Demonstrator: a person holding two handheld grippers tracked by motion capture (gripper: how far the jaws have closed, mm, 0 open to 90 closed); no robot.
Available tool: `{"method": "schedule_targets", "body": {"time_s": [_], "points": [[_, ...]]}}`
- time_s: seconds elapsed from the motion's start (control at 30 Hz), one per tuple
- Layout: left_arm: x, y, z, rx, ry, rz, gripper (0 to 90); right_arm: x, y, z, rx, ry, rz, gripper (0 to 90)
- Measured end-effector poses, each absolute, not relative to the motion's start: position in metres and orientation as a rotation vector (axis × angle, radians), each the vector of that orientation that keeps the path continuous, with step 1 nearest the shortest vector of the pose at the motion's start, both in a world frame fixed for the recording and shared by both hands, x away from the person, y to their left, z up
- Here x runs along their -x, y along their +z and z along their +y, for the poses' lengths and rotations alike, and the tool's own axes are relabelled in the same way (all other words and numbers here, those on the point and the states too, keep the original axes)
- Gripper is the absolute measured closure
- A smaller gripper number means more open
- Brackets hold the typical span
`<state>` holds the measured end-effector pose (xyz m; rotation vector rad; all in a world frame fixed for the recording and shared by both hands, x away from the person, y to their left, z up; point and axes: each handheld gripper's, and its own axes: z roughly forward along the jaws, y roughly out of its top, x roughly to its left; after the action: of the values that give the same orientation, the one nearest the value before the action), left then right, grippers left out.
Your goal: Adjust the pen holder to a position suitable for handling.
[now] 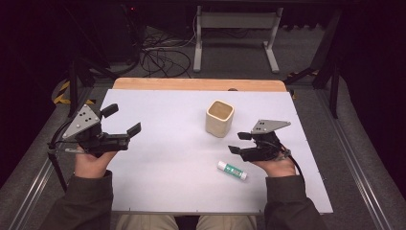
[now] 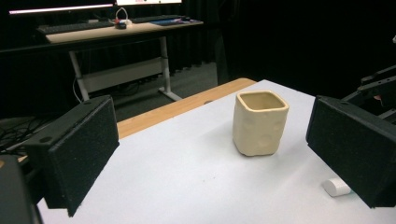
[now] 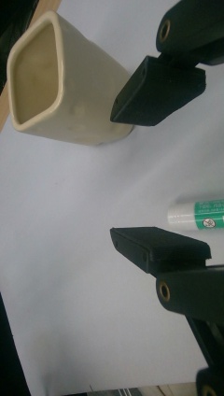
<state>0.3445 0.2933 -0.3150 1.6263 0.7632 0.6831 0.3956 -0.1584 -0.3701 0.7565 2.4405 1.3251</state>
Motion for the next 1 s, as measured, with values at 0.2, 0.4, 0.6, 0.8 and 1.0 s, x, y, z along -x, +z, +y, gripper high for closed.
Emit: {"method": "schedule_targets", "body": {"time_s": [0.2, 0.4, 0.6, 0.8, 1.0], "points": [[-0.345, -0.315, 0.294, -1.624, 0.68, 0.765, 3.2, -0.399, -0.376, -0.153, -0.755, 1.303, 2.478, 39.2], [-0.345, -0.315, 0.294, -1.624, 0.679, 0.764, 3.2, -0.402, -0.382, -0.148, -0.752, 1.275, 2.515, 40.2], [-0.345, -0.316, 0.294, -1.623, 0.673, 0.767, 3.2, -0.404, -0.388, -0.142, -0.753, 1.224, 2.553, 40.7], [-0.346, -0.316, 0.293, -1.623, 0.67, 0.768, 3.2, -0.407, -0.394, -0.137, -0.751, 1.178, 2.587, 40.8], [-0.346, -0.317, 0.292, -1.634, 0.662, 0.767, 3.1, -0.41, -0.402, -0.135, -0.756, 1.167, 2.609, 40.9]]}}
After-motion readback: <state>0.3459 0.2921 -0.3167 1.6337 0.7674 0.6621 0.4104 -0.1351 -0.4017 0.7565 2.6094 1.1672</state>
